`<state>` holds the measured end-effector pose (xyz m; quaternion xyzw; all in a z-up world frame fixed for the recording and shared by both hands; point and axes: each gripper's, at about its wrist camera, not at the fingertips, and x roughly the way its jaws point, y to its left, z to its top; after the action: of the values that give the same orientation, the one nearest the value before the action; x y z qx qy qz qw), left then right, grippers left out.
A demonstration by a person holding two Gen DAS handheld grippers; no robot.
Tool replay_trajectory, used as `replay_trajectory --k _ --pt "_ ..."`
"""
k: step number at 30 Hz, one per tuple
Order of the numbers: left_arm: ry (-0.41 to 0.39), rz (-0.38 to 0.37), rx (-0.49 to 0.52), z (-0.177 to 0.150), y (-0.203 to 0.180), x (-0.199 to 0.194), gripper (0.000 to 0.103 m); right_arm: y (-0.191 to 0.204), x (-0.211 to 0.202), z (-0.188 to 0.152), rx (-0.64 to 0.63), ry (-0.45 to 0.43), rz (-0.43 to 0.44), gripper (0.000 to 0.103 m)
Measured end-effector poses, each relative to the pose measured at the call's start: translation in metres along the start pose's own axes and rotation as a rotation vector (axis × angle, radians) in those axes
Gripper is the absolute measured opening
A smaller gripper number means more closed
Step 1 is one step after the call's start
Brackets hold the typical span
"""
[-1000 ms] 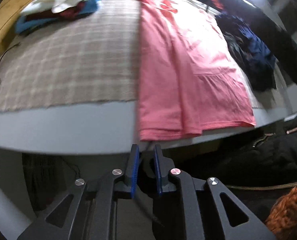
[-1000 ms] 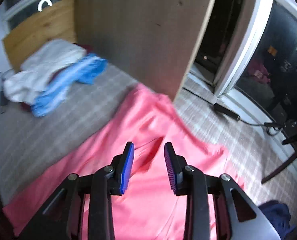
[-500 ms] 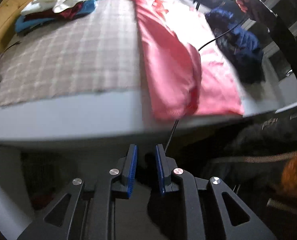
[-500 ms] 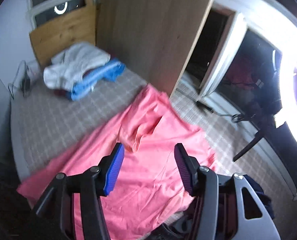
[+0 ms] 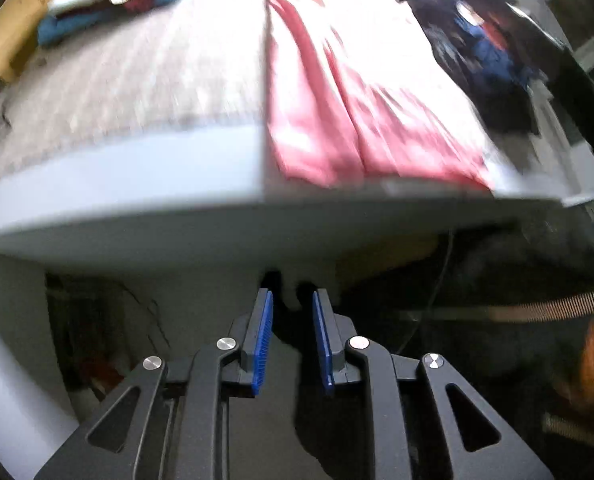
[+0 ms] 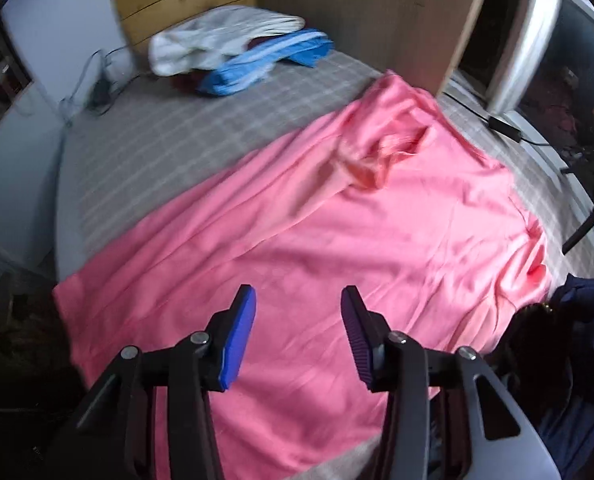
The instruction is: Fold clothes
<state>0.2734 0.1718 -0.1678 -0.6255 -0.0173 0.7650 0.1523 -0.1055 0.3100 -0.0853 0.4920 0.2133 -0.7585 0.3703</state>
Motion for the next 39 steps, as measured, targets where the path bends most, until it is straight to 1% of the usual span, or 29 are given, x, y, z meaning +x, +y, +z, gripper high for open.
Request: replay_trajectory --k 2,3,4,5,7,9,12,14,17,19,23,24,28,32,33,34,35,36,37,38,39 --pt "-0.033 -0.008 0.017 0.021 -0.002 0.006 0.020 0.007 -0.008 0.006 -0.032 0.002 -0.033 0.044" --pt "-0.049 -0.012 0.025 0.031 -0.004 0.008 0.020 0.005 -0.013 0.011 -0.034 0.001 -0.033 0.044" --pt "-0.066 -0.016 0.034 0.041 -0.005 0.011 0.020 0.002 -0.017 0.017 -0.035 -0.007 -0.035 0.044" --pt "-0.082 -0.020 0.042 0.051 -0.006 0.014 0.020 -0.003 -0.022 0.024 -0.036 -0.020 -0.056 0.044" --pt "-0.098 -0.022 0.082 0.062 -0.020 0.021 0.023 -0.014 -0.025 0.037 -0.043 -0.034 -0.098 0.044" --pt "-0.097 -0.022 0.097 0.069 -0.028 0.031 0.023 -0.026 -0.019 0.051 -0.051 -0.032 -0.122 0.044" --pt "-0.090 -0.018 0.062 0.073 -0.025 0.036 0.023 -0.042 0.005 0.070 -0.057 -0.018 -0.148 0.044" --pt "-0.107 -0.019 0.044 0.077 -0.034 0.037 0.023 -0.056 0.031 0.083 -0.028 0.004 -0.125 0.044" --pt "-0.112 -0.048 0.037 0.079 -0.048 0.044 0.023 -0.072 0.064 0.100 0.002 0.021 -0.109 0.044" --pt "-0.100 -0.082 0.035 0.083 -0.058 0.053 0.023 -0.084 0.088 0.111 0.038 0.042 -0.117 0.044" --pt "-0.102 -0.086 0.053 0.092 -0.078 0.070 0.023 -0.106 0.123 0.120 0.133 0.080 -0.120 0.044" --pt "-0.096 -0.066 0.068 0.094 -0.081 0.074 0.023 -0.111 0.130 0.120 0.159 0.085 -0.110 0.044" --pt "-0.064 0.028 0.118 0.101 -0.091 0.091 0.024 -0.112 0.137 0.120 0.182 0.069 -0.082 0.044" --pt "-0.050 0.028 0.093 0.101 -0.084 0.096 0.023 -0.112 0.142 0.119 0.198 0.050 -0.055 0.045" --pt "-0.053 0.024 0.091 0.101 -0.083 0.097 0.022 -0.112 0.143 0.119 0.203 0.045 -0.048 0.045" --pt "-0.056 0.025 0.094 0.101 -0.084 0.097 0.019 -0.112 0.144 0.118 0.207 0.040 -0.042 0.045" --pt "-0.056 0.021 0.100 0.100 -0.084 0.097 0.008 -0.112 0.145 0.118 0.211 0.036 -0.035 0.043" --pt "-0.055 0.017 0.106 0.100 -0.083 0.096 0.003 -0.112 0.146 0.118 0.215 0.031 -0.028 0.029" --pt "-0.055 0.012 0.112 0.100 -0.083 0.096 0.000 -0.111 0.147 0.118 0.206 0.023 -0.034 0.018" --pt "-0.061 0.002 0.106 0.099 -0.082 0.094 0.000 -0.109 0.146 0.118 0.196 0.014 -0.035 0.005" --pt "-0.068 -0.005 0.098 0.099 -0.080 0.091 0.000 -0.108 0.144 0.117 0.186 0.004 -0.032 0.005"
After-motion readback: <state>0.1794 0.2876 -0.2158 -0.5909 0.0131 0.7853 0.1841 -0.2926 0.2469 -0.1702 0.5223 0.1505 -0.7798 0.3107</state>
